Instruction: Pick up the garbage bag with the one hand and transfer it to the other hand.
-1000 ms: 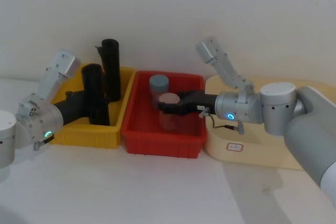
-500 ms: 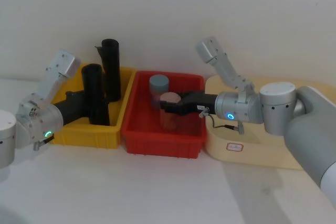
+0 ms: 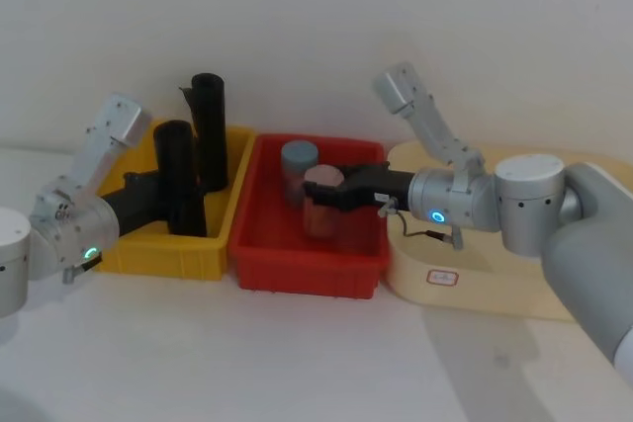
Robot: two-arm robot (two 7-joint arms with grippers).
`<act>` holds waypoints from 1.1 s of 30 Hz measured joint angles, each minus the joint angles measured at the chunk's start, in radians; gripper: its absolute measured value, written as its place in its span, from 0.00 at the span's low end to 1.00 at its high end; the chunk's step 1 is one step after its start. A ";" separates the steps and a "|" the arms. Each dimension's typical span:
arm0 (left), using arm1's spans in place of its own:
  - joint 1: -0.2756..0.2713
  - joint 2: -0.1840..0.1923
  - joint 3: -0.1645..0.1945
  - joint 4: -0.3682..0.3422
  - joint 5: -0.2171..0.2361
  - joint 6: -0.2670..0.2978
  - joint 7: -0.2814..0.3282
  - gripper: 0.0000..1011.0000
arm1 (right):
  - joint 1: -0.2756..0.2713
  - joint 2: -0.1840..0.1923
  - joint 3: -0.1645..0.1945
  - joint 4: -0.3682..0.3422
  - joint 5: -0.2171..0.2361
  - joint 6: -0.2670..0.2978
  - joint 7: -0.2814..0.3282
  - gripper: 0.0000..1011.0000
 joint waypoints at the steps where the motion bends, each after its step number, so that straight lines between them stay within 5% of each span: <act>1: 0.000 0.000 0.000 0.000 0.000 0.000 0.000 0.40 | -0.010 0.009 0.004 -0.027 0.000 0.002 -0.008 0.65; 14: 0.000 0.000 0.000 0.000 0.000 0.000 0.000 0.40 | -0.108 0.093 0.058 -0.298 -0.005 0.007 -0.107 0.65; 33: 0.000 0.000 0.000 0.000 0.000 0.000 0.000 0.40 | -0.297 0.228 0.170 -0.690 -0.065 0.035 -0.348 0.65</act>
